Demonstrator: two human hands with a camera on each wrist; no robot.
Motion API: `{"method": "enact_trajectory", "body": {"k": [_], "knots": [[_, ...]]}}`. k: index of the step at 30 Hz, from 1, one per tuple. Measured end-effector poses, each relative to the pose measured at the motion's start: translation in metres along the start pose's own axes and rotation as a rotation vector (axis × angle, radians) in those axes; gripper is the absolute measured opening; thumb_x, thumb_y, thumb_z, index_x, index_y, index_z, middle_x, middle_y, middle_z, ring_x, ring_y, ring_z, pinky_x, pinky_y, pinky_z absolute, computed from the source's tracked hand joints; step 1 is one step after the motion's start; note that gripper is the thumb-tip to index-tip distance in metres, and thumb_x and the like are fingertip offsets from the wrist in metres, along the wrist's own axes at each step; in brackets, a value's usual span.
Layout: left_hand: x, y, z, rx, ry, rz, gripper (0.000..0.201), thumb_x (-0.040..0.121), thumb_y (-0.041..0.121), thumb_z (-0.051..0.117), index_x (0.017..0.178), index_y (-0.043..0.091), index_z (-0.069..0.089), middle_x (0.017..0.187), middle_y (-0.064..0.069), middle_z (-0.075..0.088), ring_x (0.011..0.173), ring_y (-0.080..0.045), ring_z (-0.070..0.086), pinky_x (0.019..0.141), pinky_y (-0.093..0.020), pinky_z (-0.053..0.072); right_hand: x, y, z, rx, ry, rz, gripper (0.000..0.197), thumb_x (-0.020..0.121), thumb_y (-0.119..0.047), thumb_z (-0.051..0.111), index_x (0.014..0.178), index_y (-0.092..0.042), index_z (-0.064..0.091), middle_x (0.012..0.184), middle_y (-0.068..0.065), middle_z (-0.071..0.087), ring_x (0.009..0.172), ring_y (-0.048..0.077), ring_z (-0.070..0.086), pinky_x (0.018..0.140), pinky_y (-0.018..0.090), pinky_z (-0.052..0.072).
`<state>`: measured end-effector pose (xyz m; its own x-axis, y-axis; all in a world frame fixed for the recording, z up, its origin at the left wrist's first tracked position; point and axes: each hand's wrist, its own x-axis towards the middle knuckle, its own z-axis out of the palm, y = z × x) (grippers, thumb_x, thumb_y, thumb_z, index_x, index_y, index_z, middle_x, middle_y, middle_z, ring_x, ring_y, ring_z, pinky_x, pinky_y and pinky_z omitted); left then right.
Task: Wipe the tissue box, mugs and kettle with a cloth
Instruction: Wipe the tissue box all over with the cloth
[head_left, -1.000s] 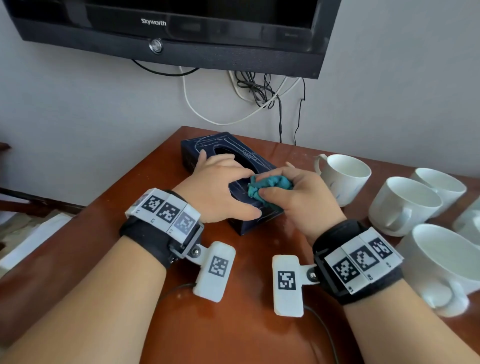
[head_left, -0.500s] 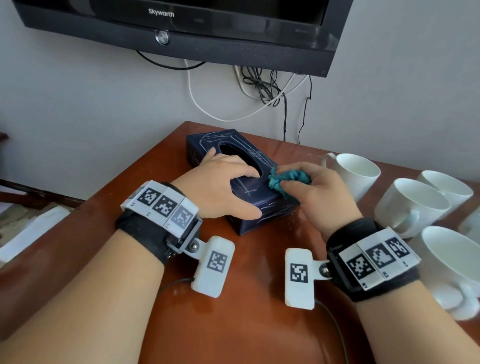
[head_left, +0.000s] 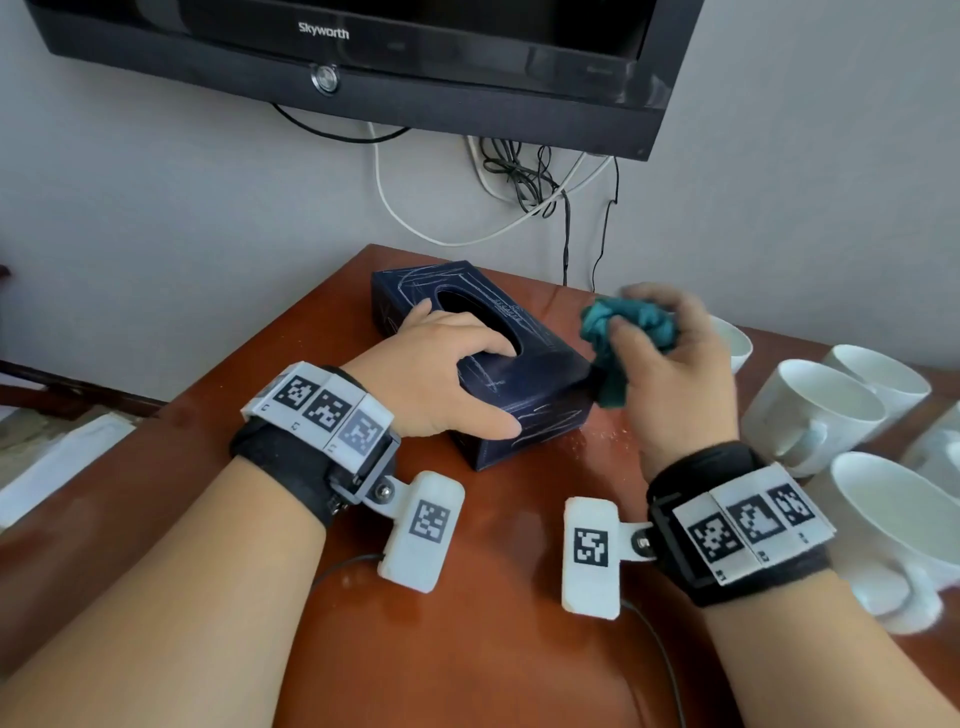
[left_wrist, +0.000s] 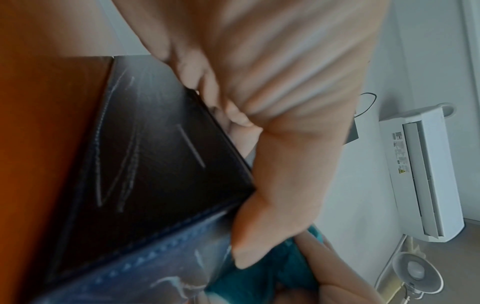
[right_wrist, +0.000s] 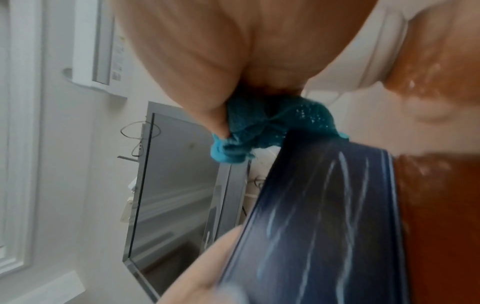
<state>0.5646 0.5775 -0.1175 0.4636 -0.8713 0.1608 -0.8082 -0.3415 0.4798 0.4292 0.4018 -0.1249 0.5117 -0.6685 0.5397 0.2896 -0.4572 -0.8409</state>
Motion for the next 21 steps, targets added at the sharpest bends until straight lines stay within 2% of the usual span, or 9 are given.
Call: {"method": "enact_trajectory", "body": {"k": [3,4,6,9,11,14,18,19,21], "knots": [[-0.002,0.001,-0.001,0.003,0.014,0.005,0.08,0.071,0.066,0.073,0.143,0.038,0.053,0.139,0.018,0.048,0.119,0.008,0.021,0.117,-0.022,-0.004,0.005,-0.001,-0.011,-0.057,0.156,0.03,0.026,0.081,-0.029,0.074,0.094,-0.038,0.054,0.094,0.001,0.068,0.082,0.029,0.071,0.072,0.051,0.061],[-0.002,0.002,-0.001,0.007,0.018,0.006,0.077,0.076,0.063,0.078,0.144,0.038,0.053,0.14,0.018,0.048,0.12,0.008,0.021,0.116,-0.022,-0.004,0.006,0.0,-0.012,-0.082,0.145,0.038,0.024,0.077,-0.033,0.074,0.09,-0.038,0.055,0.091,0.001,0.069,0.081,0.036,0.07,0.07,0.057,0.06],[-0.002,0.001,-0.001,0.017,0.027,0.007,0.071,0.082,0.054,0.081,0.144,0.037,0.053,0.141,0.017,0.048,0.121,0.007,0.02,0.115,-0.021,-0.003,0.006,0.003,-0.011,-0.085,0.107,0.055,0.021,0.074,-0.03,0.075,0.086,-0.037,0.059,0.086,0.002,0.072,0.077,0.04,0.071,0.068,0.062,0.059],[-0.003,0.001,-0.001,0.006,0.033,0.016,0.071,0.081,0.056,0.082,0.144,0.038,0.053,0.14,0.018,0.049,0.12,0.009,0.022,0.116,-0.021,-0.005,0.006,0.01,-0.01,-0.091,0.076,0.084,0.024,0.074,-0.016,0.078,0.082,-0.035,0.065,0.082,-0.003,0.073,0.079,0.028,0.072,0.077,0.057,0.061],[-0.003,0.0,0.0,-0.006,0.027,0.015,0.078,0.073,0.066,0.078,0.142,0.04,0.054,0.139,0.02,0.049,0.12,0.009,0.023,0.117,-0.021,-0.005,0.005,0.014,-0.007,-0.046,0.035,0.121,0.027,0.07,-0.016,0.081,0.081,-0.036,0.068,0.086,-0.001,0.076,0.086,0.028,0.074,0.082,0.051,0.062],[-0.003,0.0,-0.001,-0.005,0.02,0.01,0.079,0.072,0.067,0.078,0.142,0.041,0.053,0.139,0.021,0.048,0.123,0.008,0.022,0.117,-0.021,-0.005,0.004,0.019,-0.003,0.037,-0.064,0.196,0.029,0.066,-0.018,0.082,0.091,-0.025,0.07,0.095,0.009,0.076,0.084,0.024,0.073,0.07,0.038,0.062],[-0.004,0.002,-0.002,0.017,0.017,-0.005,0.072,0.081,0.056,0.08,0.145,0.04,0.051,0.143,0.019,0.046,0.127,0.005,0.019,0.117,-0.022,-0.002,0.001,0.016,0.0,0.056,-0.158,0.219,0.008,0.086,-0.017,0.074,0.093,-0.019,0.073,0.08,-0.01,0.072,0.074,0.008,0.068,0.062,0.022,0.053],[-0.004,0.003,-0.003,0.016,0.017,-0.008,0.073,0.08,0.056,0.08,0.145,0.039,0.051,0.143,0.019,0.046,0.129,0.004,0.02,0.116,-0.022,-0.002,0.002,0.014,0.0,0.054,-0.17,0.242,0.007,0.088,-0.021,0.068,0.091,-0.02,0.075,0.078,-0.01,0.073,0.071,0.005,0.066,0.061,0.019,0.048],[-0.005,0.004,-0.003,0.015,0.019,-0.011,0.073,0.08,0.056,0.081,0.145,0.038,0.052,0.143,0.018,0.046,0.136,0.0,0.023,0.116,-0.021,-0.002,0.002,0.011,0.001,0.001,-0.194,0.275,0.022,0.087,-0.033,0.058,0.087,-0.026,0.079,0.081,-0.011,0.075,0.07,0.001,0.063,0.063,0.02,0.046]]}}
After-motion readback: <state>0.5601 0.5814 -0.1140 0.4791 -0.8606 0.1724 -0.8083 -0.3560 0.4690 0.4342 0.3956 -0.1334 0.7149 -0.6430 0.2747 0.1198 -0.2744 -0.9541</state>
